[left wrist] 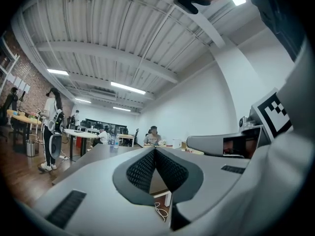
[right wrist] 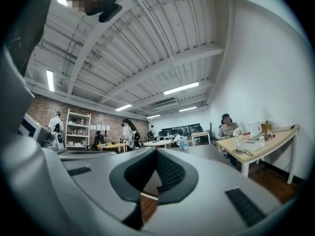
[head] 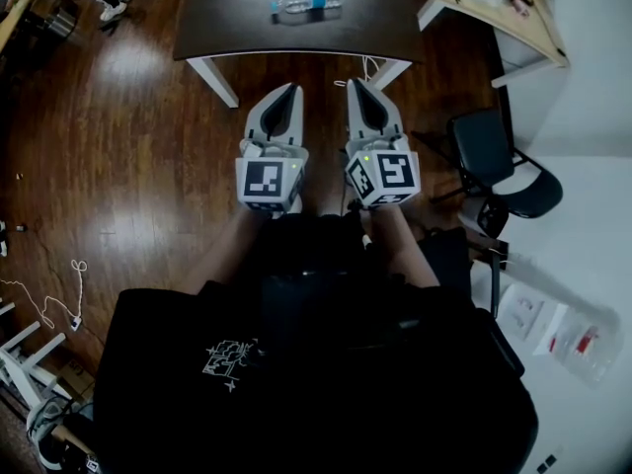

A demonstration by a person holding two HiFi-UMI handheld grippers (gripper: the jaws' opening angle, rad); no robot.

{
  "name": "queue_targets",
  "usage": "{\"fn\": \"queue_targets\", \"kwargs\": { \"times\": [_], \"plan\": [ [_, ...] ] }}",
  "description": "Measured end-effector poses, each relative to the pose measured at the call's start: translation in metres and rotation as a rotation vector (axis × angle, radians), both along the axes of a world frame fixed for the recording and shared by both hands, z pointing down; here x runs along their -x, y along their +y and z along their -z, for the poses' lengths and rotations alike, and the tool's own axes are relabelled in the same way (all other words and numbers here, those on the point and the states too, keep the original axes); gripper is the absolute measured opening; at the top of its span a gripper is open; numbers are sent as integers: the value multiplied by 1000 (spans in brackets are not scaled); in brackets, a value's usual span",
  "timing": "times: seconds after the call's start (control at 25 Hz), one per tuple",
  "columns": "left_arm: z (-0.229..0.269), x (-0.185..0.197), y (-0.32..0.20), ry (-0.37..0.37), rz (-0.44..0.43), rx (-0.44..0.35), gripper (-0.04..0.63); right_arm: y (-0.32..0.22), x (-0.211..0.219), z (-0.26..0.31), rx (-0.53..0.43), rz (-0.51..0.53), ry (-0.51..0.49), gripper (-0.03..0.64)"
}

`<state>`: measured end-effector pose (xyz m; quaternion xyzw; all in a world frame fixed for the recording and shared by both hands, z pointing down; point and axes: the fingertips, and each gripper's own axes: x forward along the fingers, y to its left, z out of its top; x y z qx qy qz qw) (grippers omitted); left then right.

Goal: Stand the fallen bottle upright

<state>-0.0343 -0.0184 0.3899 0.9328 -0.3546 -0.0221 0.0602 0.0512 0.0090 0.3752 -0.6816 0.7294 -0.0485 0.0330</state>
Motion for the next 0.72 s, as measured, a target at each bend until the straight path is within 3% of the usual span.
{"fn": "queue_targets", "kwargs": {
  "times": [0.72],
  "plan": [
    [-12, -19, -78, -14, 5, 22, -6, -86, -19, -11, 23, 37, 25, 23]
  ]
}}
